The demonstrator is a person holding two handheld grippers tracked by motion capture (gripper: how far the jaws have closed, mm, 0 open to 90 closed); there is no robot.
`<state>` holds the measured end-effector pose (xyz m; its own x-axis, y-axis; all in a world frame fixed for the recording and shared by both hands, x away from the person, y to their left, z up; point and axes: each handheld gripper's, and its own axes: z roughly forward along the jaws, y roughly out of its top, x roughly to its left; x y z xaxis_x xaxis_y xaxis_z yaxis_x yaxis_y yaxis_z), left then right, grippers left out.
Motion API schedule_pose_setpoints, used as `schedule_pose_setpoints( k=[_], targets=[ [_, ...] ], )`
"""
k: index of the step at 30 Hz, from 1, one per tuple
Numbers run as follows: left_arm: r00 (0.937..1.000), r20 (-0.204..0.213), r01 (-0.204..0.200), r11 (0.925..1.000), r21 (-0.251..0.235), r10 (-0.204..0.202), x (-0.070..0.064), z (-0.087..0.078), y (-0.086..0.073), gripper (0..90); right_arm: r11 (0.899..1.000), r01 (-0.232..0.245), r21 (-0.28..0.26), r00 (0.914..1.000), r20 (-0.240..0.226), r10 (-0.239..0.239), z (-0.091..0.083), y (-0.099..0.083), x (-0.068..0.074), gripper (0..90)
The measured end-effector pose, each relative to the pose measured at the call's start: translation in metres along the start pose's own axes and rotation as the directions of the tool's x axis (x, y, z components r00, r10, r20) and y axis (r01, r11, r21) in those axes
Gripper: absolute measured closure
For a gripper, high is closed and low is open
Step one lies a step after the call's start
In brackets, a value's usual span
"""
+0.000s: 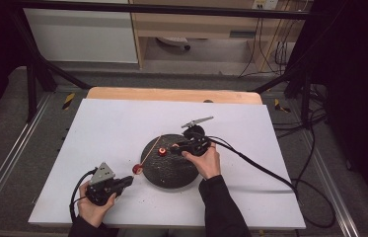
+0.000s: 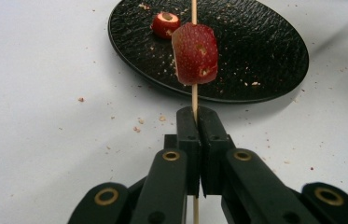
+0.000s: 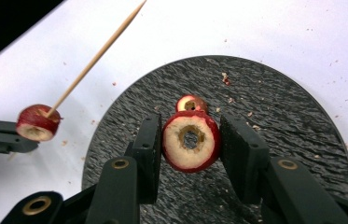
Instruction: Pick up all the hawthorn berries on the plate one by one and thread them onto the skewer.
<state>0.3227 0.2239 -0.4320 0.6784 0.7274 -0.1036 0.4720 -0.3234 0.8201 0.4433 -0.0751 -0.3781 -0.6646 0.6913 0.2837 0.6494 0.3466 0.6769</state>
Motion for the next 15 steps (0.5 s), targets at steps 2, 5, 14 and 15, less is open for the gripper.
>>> schedule_pose_setpoints(
  k=[2,5,14,15],
  targets=[
    [1.0,-0.002,0.002,1.0,-0.003,-0.002,0.0,0.0,0.0,88.0,0.999,-0.014,-0.03,0.9999,-0.007,0.014,-0.002,-0.004,0.0,60.9],
    [1.0,0.0,0.004,1.0,-0.006,-0.004,0.0,0.0,0.0,88.0,0.996,-0.04,-0.076,0.9991,-0.017,0.039,-0.006,-0.01,0.0,60.9],
    [1.0,0.009,0.0,1.0,-0.006,0.0,-0.003,0.002,0.001,88.0,0.964,-0.133,-0.229,0.9906,-0.059,0.123,-0.01,-0.036,0.001,60.9],
    [1.0,0.01,-0.001,1.0,-0.006,0.001,-0.003,0.002,0.001,88.0,0.957,-0.149,-0.247,0.9884,-0.067,0.137,-0.01,-0.038,0.001,60.9]
  ],
)
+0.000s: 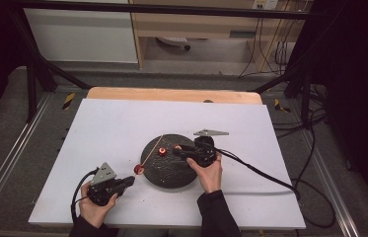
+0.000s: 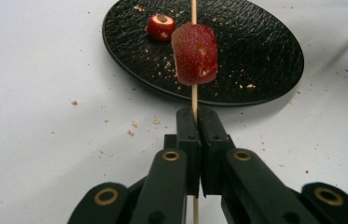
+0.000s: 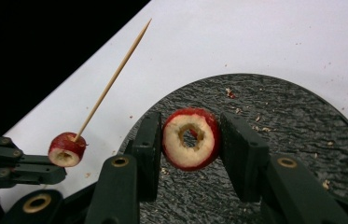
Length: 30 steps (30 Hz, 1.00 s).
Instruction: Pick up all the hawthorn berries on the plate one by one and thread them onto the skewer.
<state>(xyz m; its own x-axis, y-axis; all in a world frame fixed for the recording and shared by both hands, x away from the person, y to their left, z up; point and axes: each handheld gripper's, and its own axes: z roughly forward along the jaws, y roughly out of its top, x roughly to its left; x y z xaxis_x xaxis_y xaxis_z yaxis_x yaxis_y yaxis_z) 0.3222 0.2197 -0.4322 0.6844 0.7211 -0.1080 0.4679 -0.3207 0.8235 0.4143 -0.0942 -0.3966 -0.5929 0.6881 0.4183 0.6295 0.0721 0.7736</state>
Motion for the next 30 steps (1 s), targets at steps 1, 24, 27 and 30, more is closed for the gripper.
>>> schedule_pose_setpoints(
  k=[1,24,27,30],
  targets=[
    [1.0,0.0,0.0,1.0,0.0,0.0,0.0,0.0,0.0,88.1,1.0,-0.009,-0.015,0.9999,-0.004,0.009,-0.001,-0.002,0.0,60.9],
    [0.9998,0.02,-0.008,1.0,-0.003,0.008,-0.01,0.008,0.003,88.1,0.943,-0.13,-0.306,0.9915,-0.028,0.127,-0.007,-0.035,0.002,60.9],
    [0.9997,0.023,-0.009,1.0,-0.003,0.009,-0.012,0.01,0.004,88.1,0.931,-0.143,-0.336,0.9896,-0.03,0.141,-0.008,-0.036,0.001,60.9],
    [0.9996,0.024,-0.013,0.9999,-0.003,0.013,-0.014,0.012,0.005,88.0,0.919,-0.147,-0.366,0.9888,-0.031,0.146,-0.01,-0.034,0.0,60.9]
  ],
)
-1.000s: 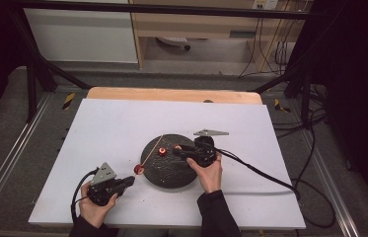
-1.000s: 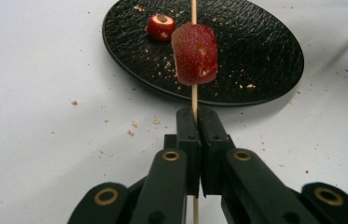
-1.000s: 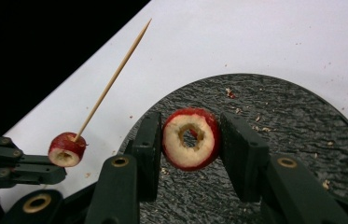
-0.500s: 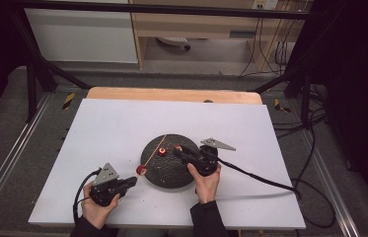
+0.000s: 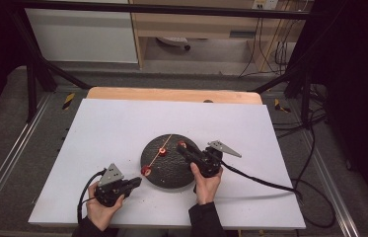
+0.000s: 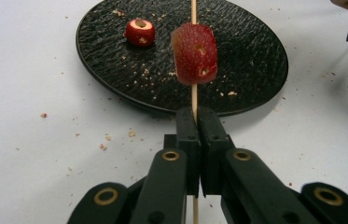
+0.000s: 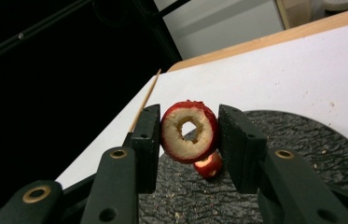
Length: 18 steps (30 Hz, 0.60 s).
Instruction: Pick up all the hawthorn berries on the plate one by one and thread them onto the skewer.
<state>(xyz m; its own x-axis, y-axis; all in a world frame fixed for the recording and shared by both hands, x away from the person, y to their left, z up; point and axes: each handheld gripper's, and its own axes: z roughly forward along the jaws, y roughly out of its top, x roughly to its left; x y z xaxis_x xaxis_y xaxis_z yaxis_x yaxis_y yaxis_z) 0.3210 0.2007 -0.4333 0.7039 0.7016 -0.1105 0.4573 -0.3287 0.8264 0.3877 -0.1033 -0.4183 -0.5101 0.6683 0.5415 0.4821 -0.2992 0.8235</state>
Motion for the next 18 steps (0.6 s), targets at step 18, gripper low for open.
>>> schedule_pose_setpoints(
  k=[18],
  targets=[
    [0.9997,0.017,-0.016,0.9999,-0.004,0.016,-0.013,0.008,0.003,88.1,0.988,-0.036,-0.151,0.9993,-0.019,0.033,0.0,0.018,-0.002,61.0]
  ],
)
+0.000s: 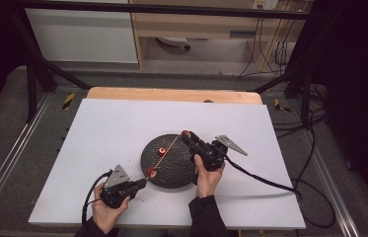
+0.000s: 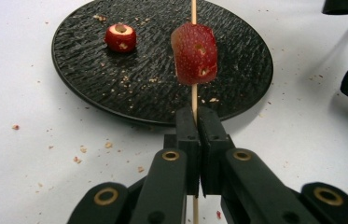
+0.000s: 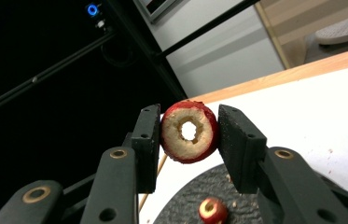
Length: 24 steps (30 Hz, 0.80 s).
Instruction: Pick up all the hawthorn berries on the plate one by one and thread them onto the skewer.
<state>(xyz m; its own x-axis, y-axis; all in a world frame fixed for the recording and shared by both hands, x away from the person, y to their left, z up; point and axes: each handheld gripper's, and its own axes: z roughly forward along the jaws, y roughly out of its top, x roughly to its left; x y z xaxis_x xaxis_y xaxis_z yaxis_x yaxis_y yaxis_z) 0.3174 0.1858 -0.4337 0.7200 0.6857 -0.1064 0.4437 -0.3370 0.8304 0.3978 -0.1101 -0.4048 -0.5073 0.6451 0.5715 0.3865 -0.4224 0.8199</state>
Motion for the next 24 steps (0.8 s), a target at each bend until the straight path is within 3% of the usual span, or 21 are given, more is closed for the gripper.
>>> schedule_pose_setpoints(
  k=[11,24],
  targets=[
    [0.9998,0.015,-0.011,0.9999,0.004,0.011,-0.007,0.004,0.0,88.1,0.997,-0.055,-0.063,0.9985,-0.008,0.054,0.004,-0.001,-0.005,61.0],
    [0.9998,0.022,-0.004,0.9999,-0.014,0.005,-0.013,0.007,0.001,88.1,0.993,-0.072,-0.092,0.9973,-0.024,0.07,0.003,-0.006,-0.004,61.0]
  ],
)
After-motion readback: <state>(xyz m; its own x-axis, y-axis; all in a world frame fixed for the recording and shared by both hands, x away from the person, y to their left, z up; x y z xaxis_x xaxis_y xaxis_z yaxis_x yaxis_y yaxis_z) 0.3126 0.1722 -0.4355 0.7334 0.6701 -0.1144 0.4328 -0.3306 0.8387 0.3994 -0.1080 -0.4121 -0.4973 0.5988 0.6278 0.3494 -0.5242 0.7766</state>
